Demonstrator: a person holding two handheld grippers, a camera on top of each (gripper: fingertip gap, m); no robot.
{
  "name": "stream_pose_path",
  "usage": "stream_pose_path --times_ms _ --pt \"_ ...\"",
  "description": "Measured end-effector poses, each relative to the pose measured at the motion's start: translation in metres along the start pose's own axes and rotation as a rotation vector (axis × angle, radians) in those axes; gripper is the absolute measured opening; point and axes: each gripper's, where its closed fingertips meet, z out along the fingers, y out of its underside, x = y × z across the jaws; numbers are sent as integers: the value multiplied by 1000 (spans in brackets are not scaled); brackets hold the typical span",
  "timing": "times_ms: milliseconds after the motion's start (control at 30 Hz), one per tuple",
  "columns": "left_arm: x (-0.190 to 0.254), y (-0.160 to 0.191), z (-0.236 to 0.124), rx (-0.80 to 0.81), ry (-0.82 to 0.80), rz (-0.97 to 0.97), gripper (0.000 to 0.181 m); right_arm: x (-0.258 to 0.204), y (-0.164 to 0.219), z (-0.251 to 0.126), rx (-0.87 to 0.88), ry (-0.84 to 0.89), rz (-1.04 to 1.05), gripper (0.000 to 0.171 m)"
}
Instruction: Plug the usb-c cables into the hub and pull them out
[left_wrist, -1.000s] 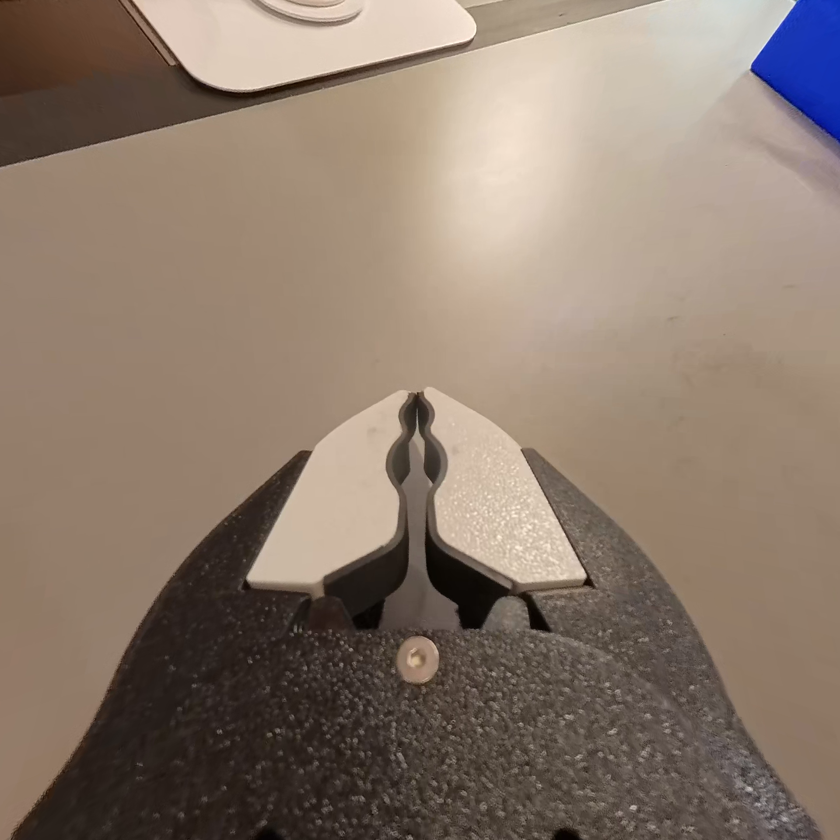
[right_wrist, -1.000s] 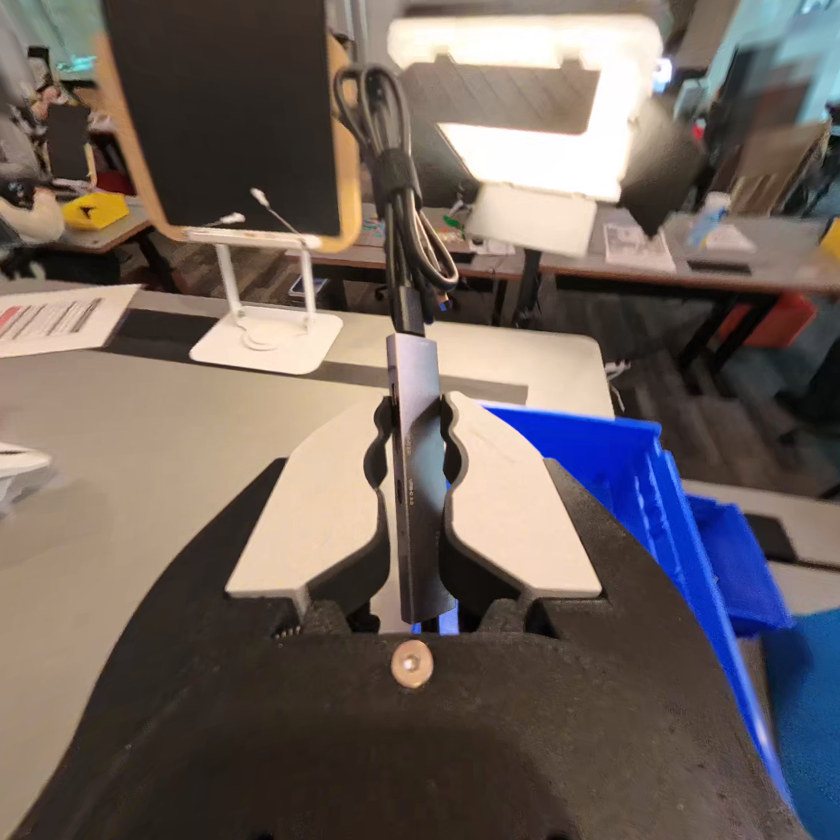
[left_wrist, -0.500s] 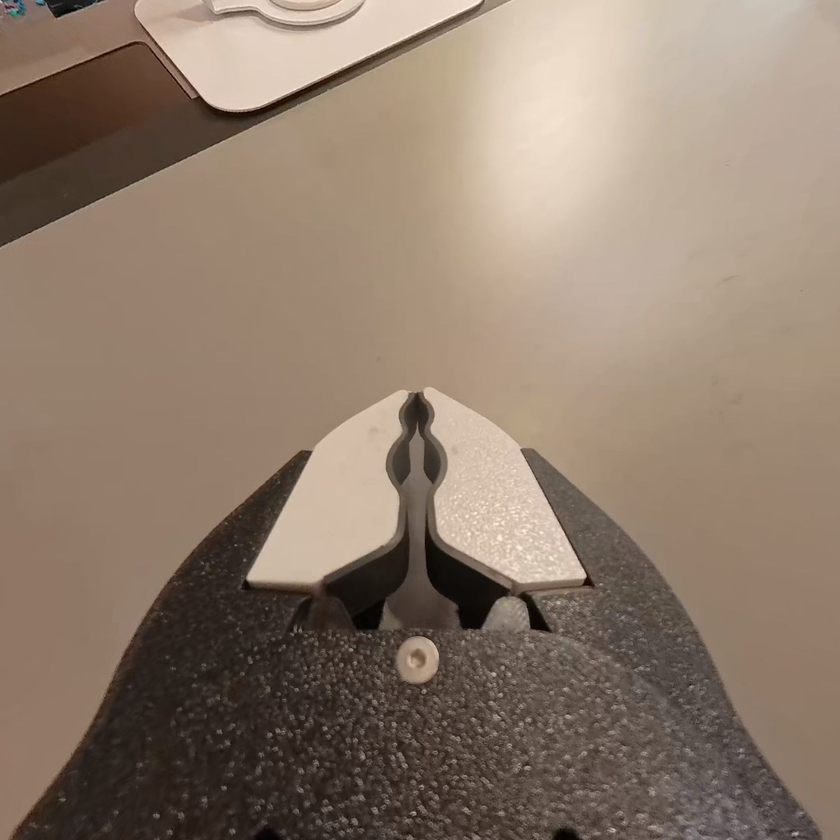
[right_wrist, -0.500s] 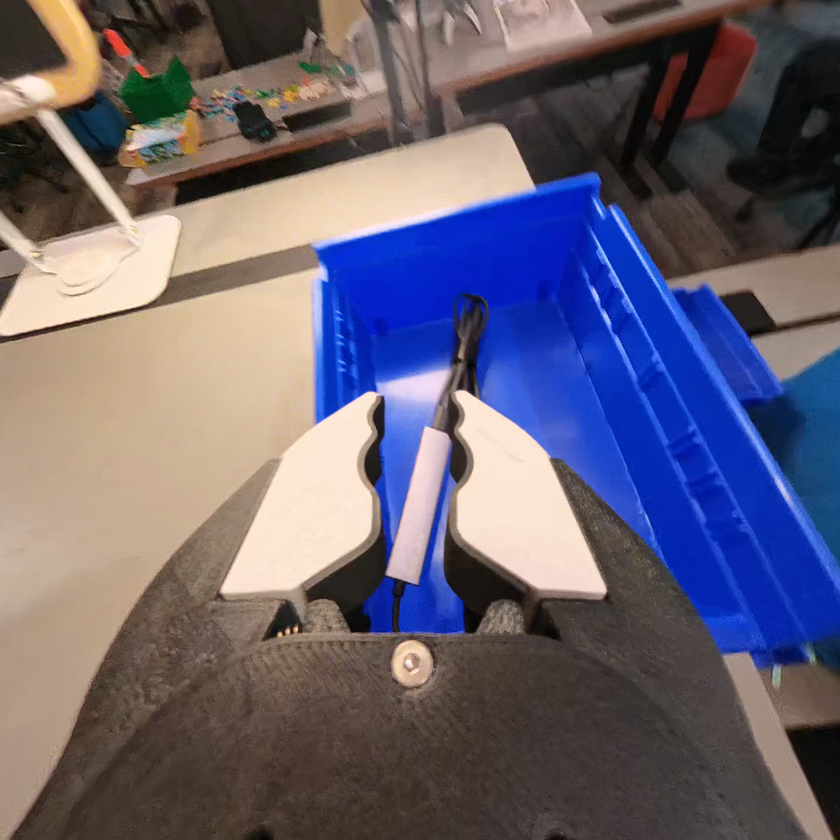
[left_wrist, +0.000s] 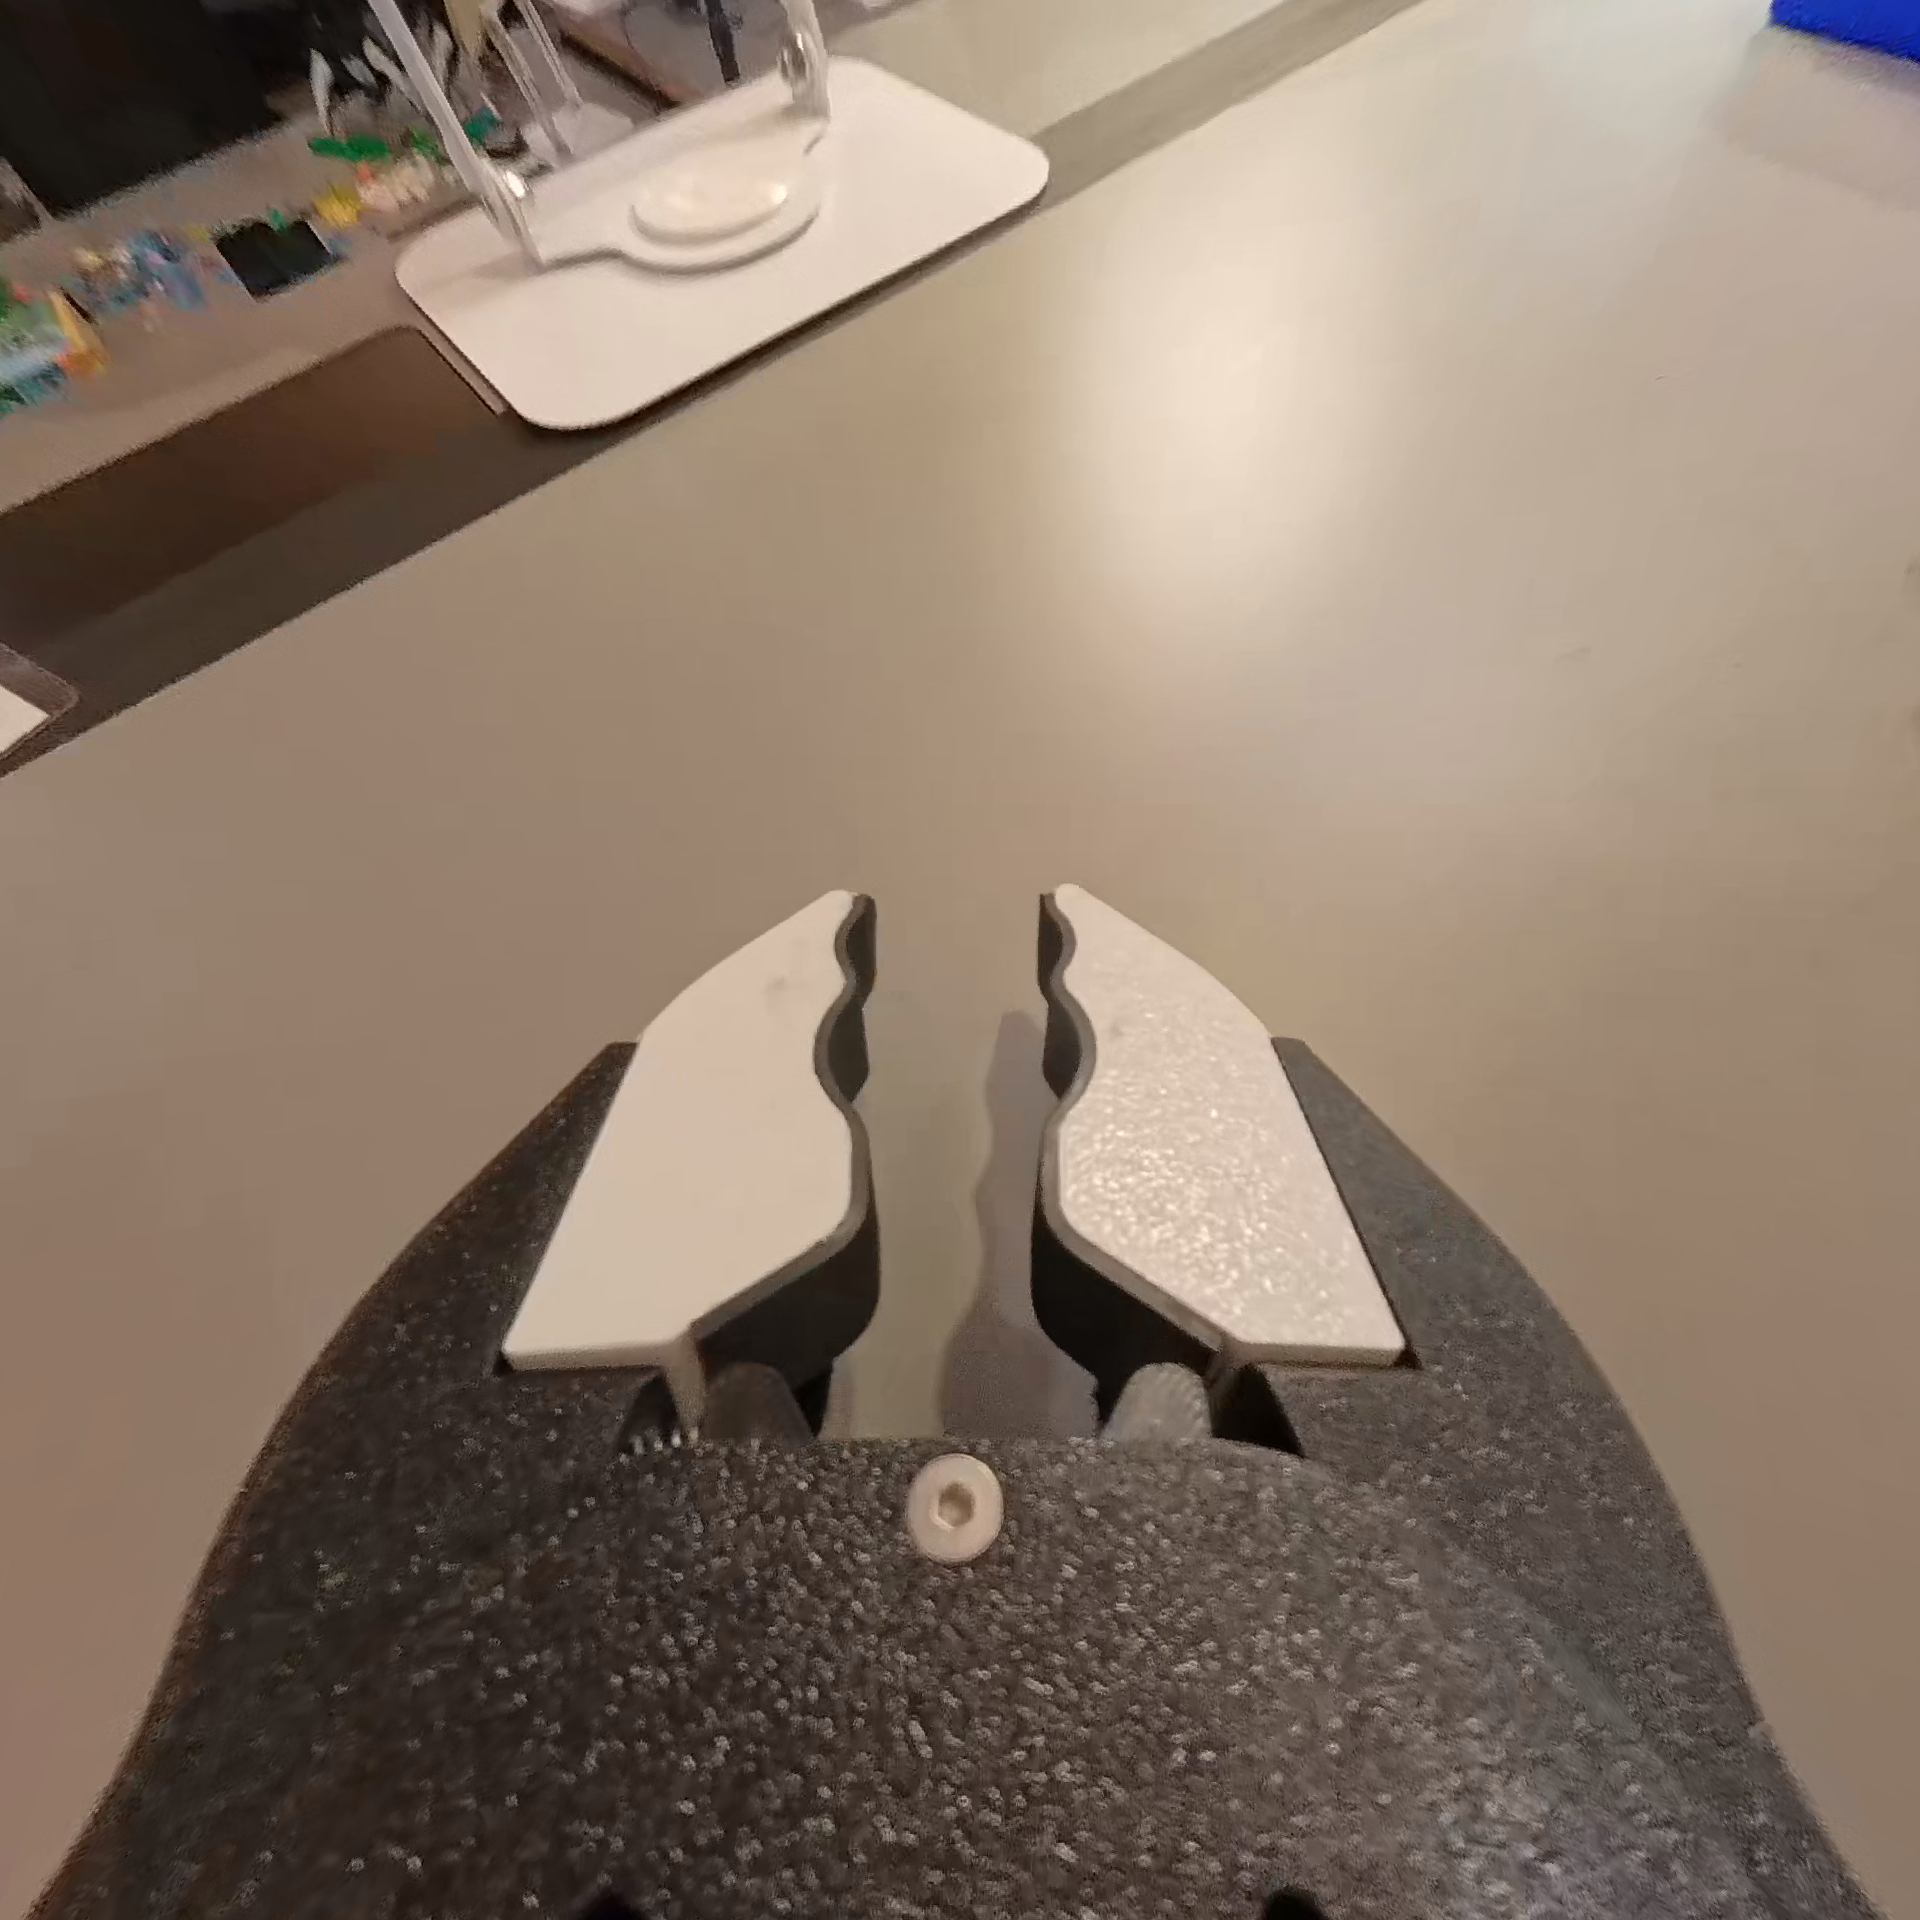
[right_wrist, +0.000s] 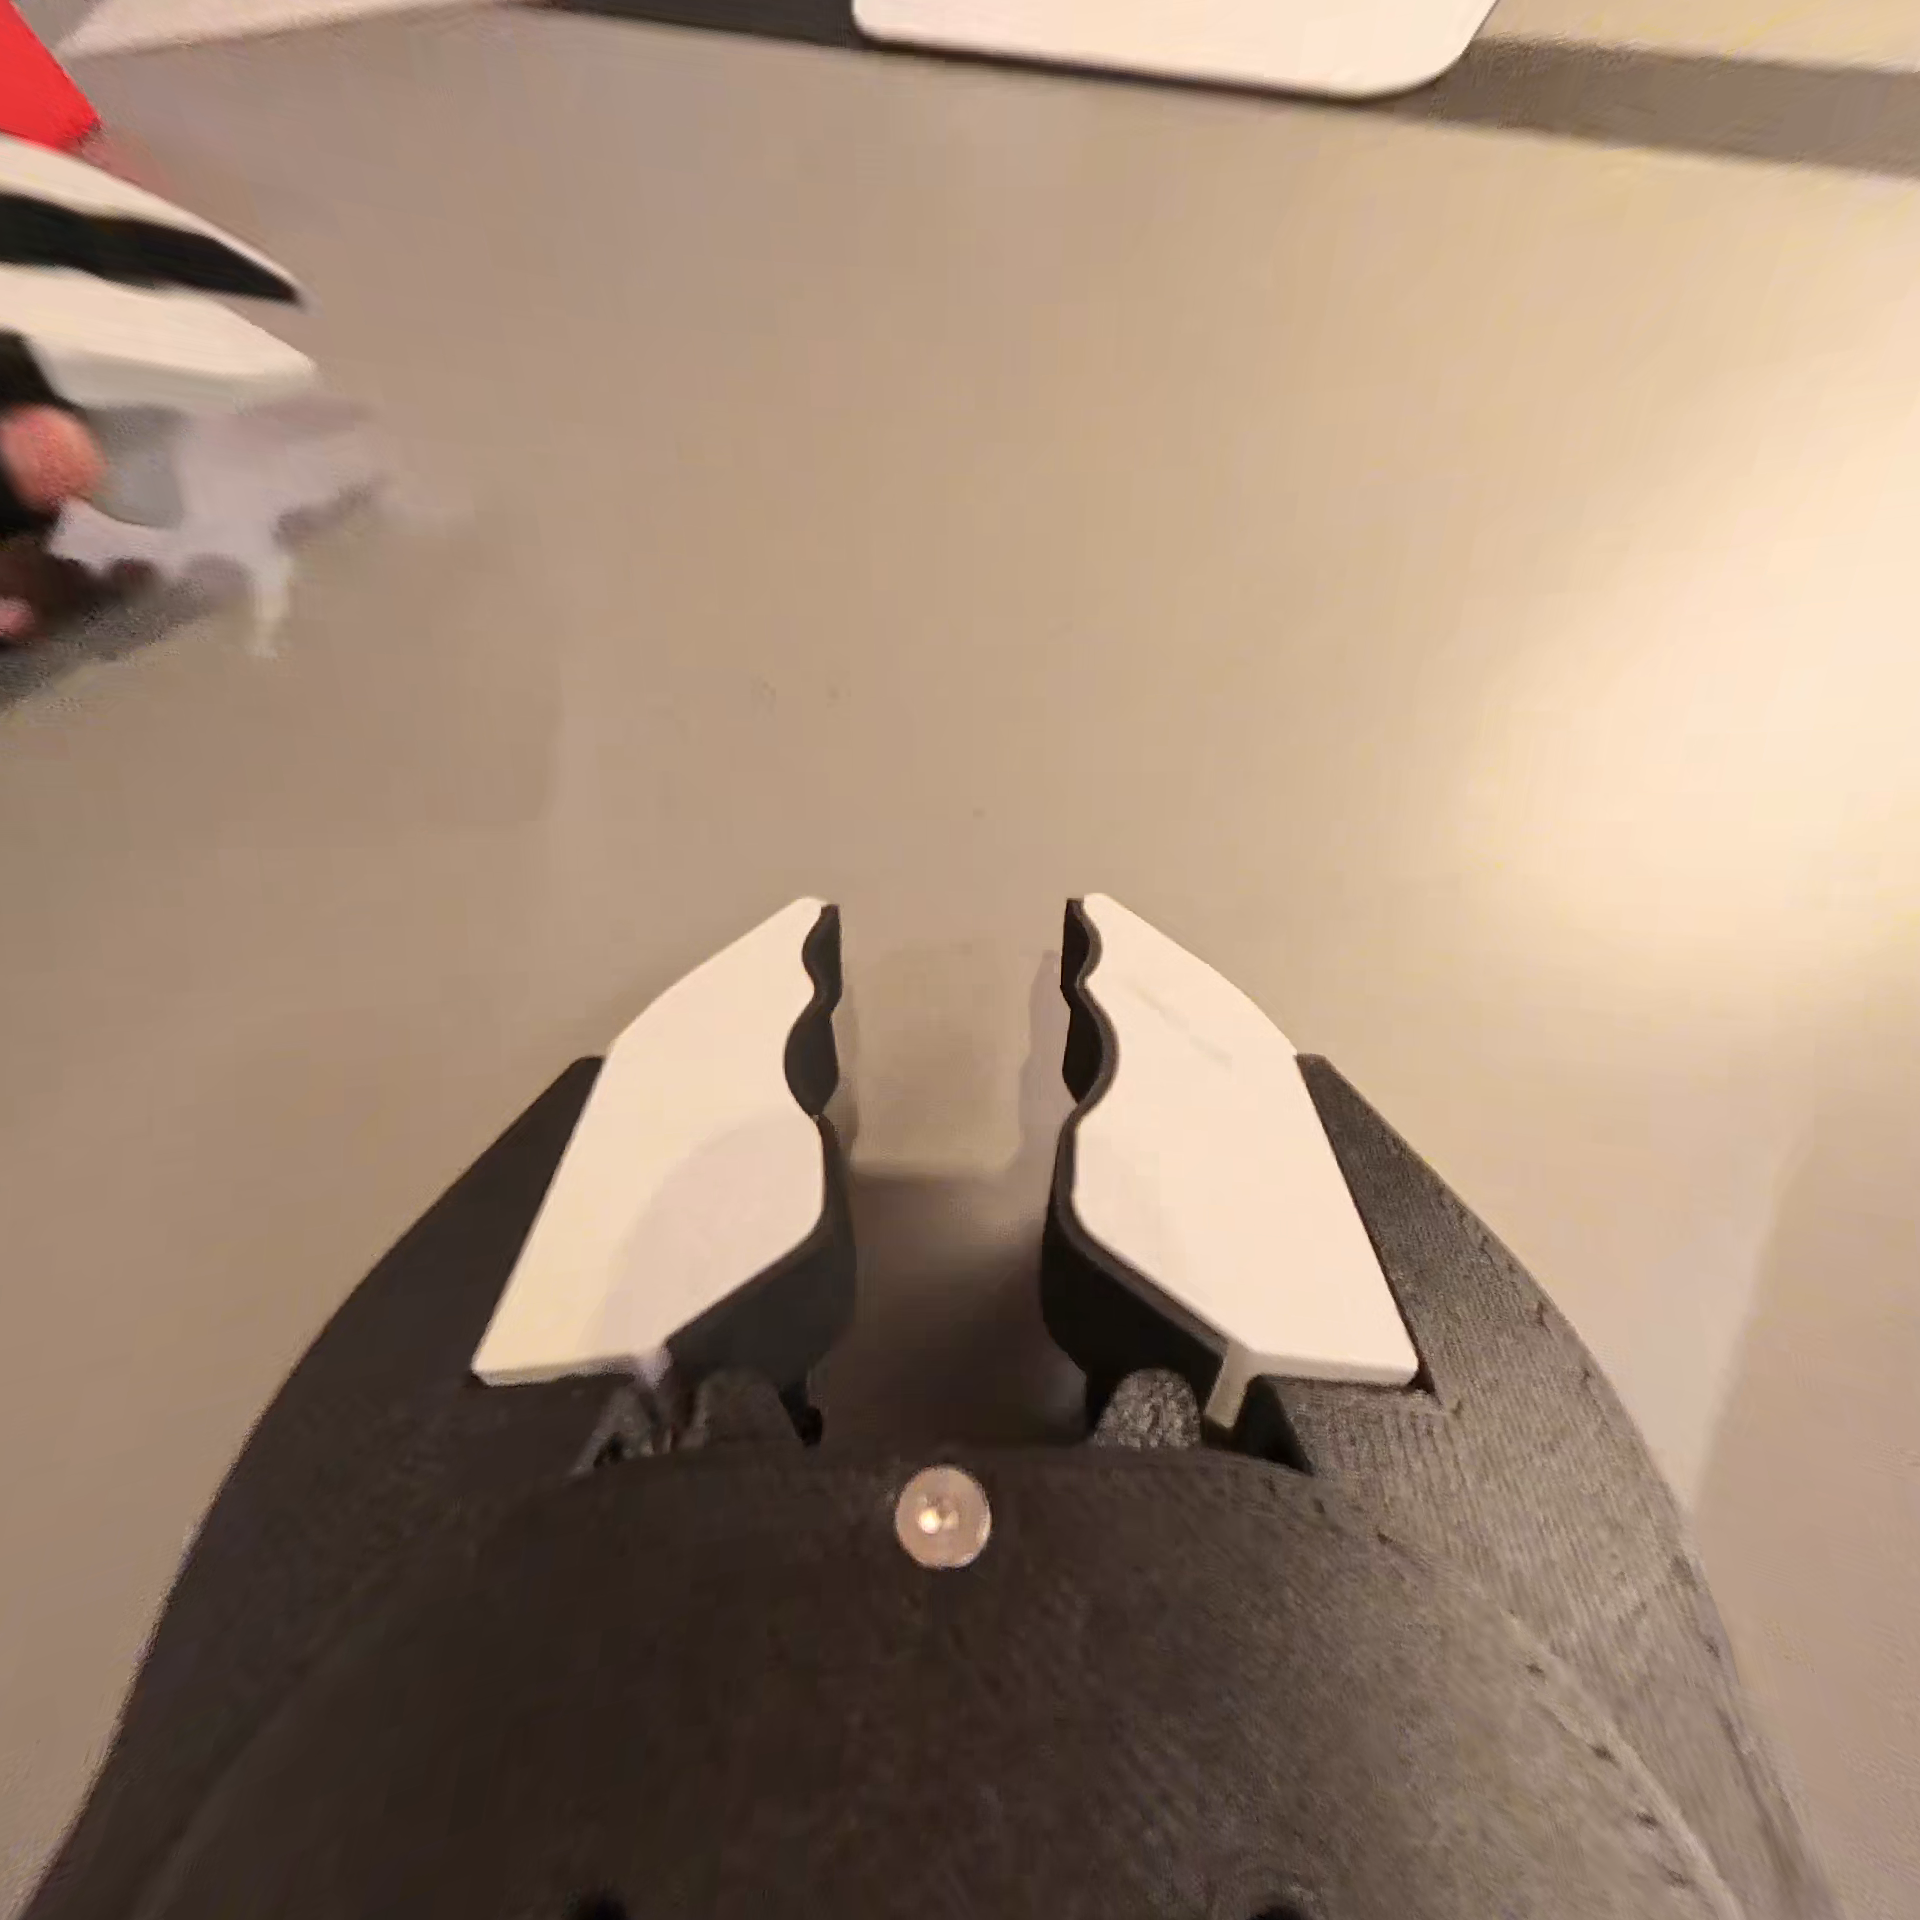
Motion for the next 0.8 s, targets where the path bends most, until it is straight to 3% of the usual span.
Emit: stream_pose_path --times_ms 33,67,300,400,500,600,667,800 --pt "2 2 -5 6 -4 5 30 0 9 9 -74 34 -14 39" --pt "5 6 -11 0 -3 4 33 1 13 13 -115 69 -59 47" --pt "9 21 -81 156 -67 -49 48 -5 13 26 -161 83 -176 43" --pt "-20 25 -135 228 -117 -193 44 -4 13 26 -169 60 -133 43" --pt "-80 26 -214 239 -301 -235 44 -4 13 26 -165 68 -151 41" --pt "-157 43 -297 169 -571 -302 42 -5 13 25 -160 82 -174 40" --pt "-204 76 -331 46 -694 -424 41 -6 12 25 -159 87 -183 39" --pt "-240 151 -315 -291 -509 -668 44 -6 12 25 -157 91 -189 39"
